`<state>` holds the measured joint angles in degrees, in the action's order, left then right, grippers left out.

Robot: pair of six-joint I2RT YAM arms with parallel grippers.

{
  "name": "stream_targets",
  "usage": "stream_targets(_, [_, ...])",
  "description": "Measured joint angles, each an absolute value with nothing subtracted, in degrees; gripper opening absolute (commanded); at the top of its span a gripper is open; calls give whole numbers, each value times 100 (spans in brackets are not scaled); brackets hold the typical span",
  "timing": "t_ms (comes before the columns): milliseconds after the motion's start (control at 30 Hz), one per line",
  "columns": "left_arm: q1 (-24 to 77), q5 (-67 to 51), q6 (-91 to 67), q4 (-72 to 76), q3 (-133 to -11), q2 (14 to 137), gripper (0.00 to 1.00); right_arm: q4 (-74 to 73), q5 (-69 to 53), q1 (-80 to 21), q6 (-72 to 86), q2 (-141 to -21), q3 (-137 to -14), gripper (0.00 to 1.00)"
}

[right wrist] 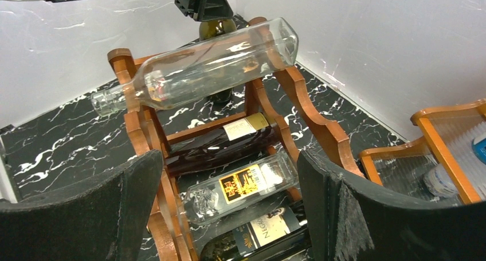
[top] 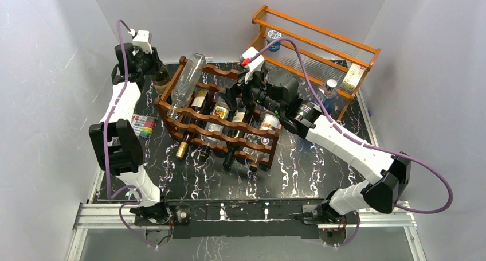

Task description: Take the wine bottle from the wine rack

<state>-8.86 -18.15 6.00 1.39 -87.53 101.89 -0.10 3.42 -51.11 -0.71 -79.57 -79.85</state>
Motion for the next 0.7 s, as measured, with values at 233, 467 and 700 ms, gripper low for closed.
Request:
stream_targets(233, [-930,-1726,539,156,-8667,10143,35,-14,102,-5111,10,-7957,-7985,98])
stream_targets(467, [-930,-1634,462,165,-8667,10049,69,-49,-40,-5111,69,-7957,-7985,98])
stream_targets(700, [-930,-1542,231,-279,-8912,9721,98,-119,-172,-5111,1,-7957,-7985,98])
